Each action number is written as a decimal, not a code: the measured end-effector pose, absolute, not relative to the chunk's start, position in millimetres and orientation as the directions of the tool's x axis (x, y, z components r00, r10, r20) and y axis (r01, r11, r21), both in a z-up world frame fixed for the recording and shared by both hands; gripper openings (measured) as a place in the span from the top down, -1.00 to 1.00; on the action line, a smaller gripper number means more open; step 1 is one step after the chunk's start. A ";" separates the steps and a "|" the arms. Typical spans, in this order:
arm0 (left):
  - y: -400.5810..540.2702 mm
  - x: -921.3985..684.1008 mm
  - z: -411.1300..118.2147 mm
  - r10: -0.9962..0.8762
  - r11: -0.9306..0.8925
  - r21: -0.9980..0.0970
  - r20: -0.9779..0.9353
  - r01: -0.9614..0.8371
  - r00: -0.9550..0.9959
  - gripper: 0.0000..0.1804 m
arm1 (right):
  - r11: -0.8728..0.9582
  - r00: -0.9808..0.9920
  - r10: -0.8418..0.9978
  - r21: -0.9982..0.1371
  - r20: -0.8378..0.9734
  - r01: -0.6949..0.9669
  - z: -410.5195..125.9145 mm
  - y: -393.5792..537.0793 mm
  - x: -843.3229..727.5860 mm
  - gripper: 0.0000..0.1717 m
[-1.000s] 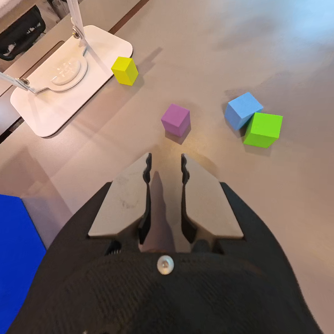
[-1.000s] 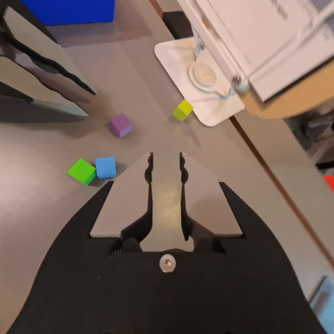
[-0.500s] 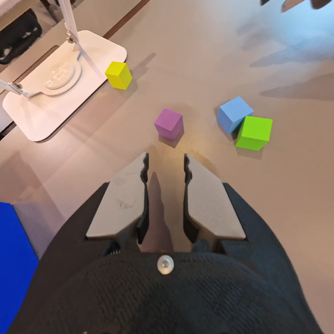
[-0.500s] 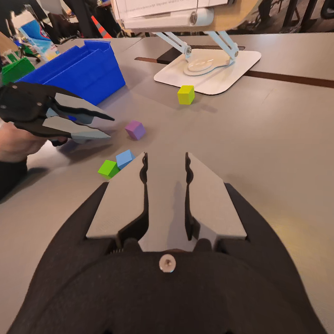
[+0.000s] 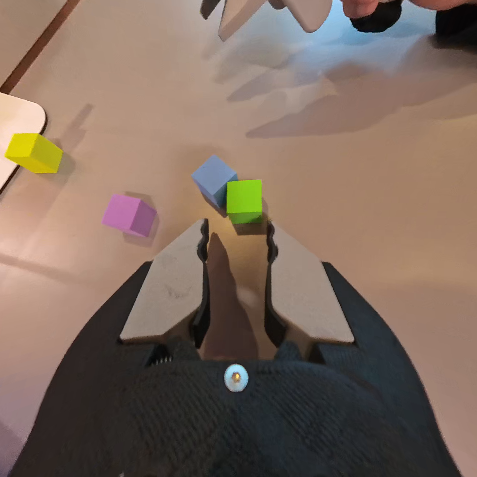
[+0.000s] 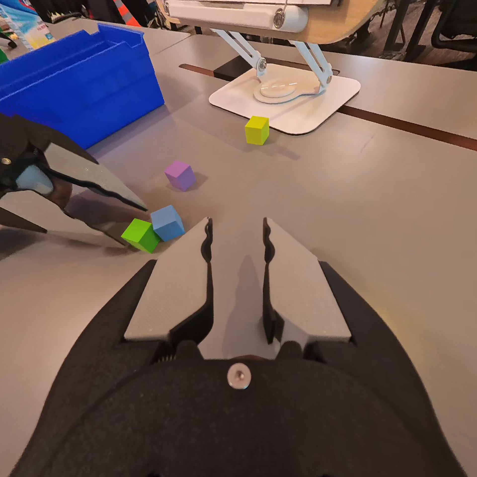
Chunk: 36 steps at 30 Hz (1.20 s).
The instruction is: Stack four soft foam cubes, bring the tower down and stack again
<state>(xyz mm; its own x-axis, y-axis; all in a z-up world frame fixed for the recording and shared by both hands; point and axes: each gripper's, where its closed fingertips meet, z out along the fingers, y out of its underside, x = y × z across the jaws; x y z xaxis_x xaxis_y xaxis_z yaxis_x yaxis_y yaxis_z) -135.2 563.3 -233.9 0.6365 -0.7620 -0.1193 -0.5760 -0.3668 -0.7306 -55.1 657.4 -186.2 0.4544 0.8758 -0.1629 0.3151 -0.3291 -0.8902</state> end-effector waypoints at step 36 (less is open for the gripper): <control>591.5 -170.6 -216.1 -0.565 -0.460 -0.780 -0.111 -0.424 0.818 0.48 | -0.316 0.449 0.878 -0.906 -0.166 0.283 -173.2 653.8 -52.8 0.59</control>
<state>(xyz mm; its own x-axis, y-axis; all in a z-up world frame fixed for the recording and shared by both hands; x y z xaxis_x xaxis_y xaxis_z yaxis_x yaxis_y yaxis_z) -170.6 591.5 -216.1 0.8179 -0.5645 -0.1112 -0.4236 -0.4601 -0.7803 -52.8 653.8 -173.2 0.4488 0.8781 -0.1659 0.2830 -0.3157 -0.9057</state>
